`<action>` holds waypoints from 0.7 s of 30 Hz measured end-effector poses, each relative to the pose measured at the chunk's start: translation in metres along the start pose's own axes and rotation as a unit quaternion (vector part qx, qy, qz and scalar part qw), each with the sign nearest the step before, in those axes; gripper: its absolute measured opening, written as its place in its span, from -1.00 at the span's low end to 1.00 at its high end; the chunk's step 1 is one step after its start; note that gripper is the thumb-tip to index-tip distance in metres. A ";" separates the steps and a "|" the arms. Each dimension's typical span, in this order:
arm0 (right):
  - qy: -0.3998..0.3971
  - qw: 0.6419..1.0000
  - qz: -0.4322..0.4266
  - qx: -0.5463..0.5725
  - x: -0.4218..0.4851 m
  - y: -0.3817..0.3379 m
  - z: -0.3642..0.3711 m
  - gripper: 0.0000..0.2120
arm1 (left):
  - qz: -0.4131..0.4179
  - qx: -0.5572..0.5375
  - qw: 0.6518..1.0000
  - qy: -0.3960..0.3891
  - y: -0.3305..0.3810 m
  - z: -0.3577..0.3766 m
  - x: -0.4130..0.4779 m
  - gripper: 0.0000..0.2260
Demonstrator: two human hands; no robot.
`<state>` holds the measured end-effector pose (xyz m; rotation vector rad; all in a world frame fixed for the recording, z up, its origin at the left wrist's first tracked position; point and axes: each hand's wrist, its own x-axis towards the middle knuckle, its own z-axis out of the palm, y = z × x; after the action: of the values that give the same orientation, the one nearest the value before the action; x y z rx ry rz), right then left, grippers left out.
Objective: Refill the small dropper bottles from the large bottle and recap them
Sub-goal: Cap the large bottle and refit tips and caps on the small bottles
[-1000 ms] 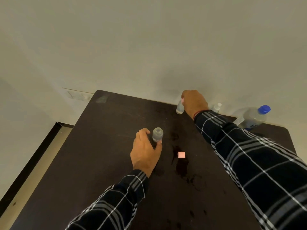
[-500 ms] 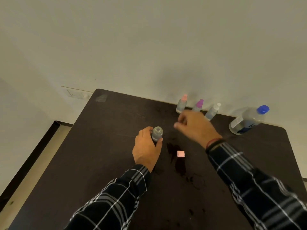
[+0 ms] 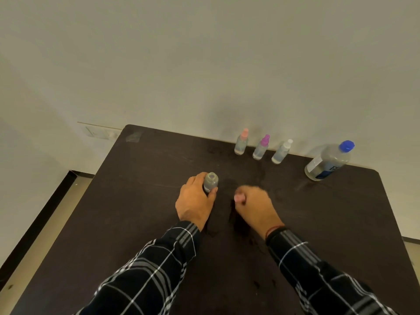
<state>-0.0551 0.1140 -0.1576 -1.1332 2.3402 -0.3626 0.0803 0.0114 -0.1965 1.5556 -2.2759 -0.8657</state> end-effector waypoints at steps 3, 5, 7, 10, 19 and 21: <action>0.067 0.982 -0.036 0.171 0.015 -0.014 -0.024 -0.73 | -0.010 -0.010 1.000 -0.008 0.001 -0.001 0.001 -0.55; 0.043 0.979 -0.060 0.189 0.024 -0.026 -0.035 -0.64 | -0.014 -0.012 1.000 -0.003 0.002 -0.003 0.000 -0.58; 0.015 0.985 -0.098 0.140 0.028 -0.037 -0.040 -0.61 | -0.007 -0.007 1.000 -0.005 0.001 -0.004 -0.001 -0.56; -0.002 0.981 -0.194 -0.008 0.032 -0.053 -0.042 -0.63 | -0.012 0.005 1.000 -0.012 0.002 -0.005 0.001 -0.54; -0.151 0.965 -0.129 -0.170 0.054 -0.098 -0.040 -0.74 | -0.009 0.021 1.000 -0.004 -0.003 0.002 0.005 -0.57; -0.212 0.936 -0.091 -0.267 0.065 -0.111 -0.039 -0.68 | -0.013 0.030 0.999 0.001 -0.003 0.003 0.007 -0.57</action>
<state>-0.0385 -0.0044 -0.0969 -1.5026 1.9916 0.4517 0.0783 0.0056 -0.2019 1.6138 -2.3057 -0.8084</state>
